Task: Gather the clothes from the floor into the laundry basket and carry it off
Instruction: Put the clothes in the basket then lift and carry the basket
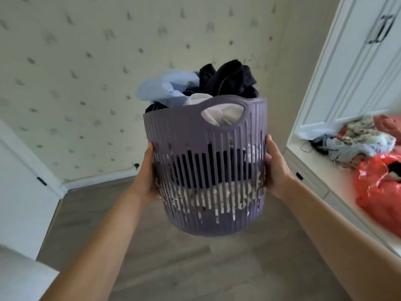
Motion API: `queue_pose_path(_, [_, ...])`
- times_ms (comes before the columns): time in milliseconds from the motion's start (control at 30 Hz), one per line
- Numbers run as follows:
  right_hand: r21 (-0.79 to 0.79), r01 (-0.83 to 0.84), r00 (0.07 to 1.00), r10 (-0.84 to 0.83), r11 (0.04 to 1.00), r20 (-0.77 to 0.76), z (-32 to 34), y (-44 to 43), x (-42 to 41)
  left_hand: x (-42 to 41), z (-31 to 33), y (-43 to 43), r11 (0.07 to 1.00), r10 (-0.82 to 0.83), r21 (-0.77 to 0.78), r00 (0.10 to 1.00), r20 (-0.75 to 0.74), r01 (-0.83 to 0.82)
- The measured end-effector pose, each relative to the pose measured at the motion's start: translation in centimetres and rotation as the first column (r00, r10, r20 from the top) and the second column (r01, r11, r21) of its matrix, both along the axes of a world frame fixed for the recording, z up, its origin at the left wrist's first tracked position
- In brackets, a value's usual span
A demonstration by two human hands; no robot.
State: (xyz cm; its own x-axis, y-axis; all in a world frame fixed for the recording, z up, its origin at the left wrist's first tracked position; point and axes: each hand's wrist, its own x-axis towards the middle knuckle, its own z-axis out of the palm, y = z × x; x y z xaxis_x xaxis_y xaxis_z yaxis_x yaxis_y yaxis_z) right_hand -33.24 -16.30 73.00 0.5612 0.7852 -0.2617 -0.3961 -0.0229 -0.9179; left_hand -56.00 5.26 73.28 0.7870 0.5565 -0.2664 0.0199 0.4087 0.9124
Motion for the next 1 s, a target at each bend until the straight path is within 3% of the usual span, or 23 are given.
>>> queue_pose_path(200, [0.047,-0.072,0.997,0.071,0.996,0.013,4.4,3.2,-2.5,-4.4,3.9,0.8,0.992,0.129,-0.01,0.992,0.011,-0.129])
queue_pose_path(400, [0.078,-0.068,0.996,0.071,0.995,-0.044,4.3,10.4,-5.3,-8.1,5.3,6.0,0.954,0.298,0.033,0.953,-0.055,-0.297])
queue_pose_path(467, [0.062,-0.024,0.998,0.028,0.998,-0.064,4.1,14.3,-6.3,-9.3,6.0,9.0,0.941,0.335,0.072,0.939,-0.073,-0.33])
queue_pose_path(633, [0.123,-0.093,0.993,0.1,0.988,-0.059,4.3,24.0,-7.8,-11.0,8.3,17.1,0.921,0.378,0.126,0.924,-0.062,-0.368])
queue_pose_path(1000, [0.158,-0.301,0.953,0.289,0.941,0.092,5.6,45.7,-8.9,-14.8,8.5,34.6,0.77,0.636,0.077,0.771,-0.026,-0.633])
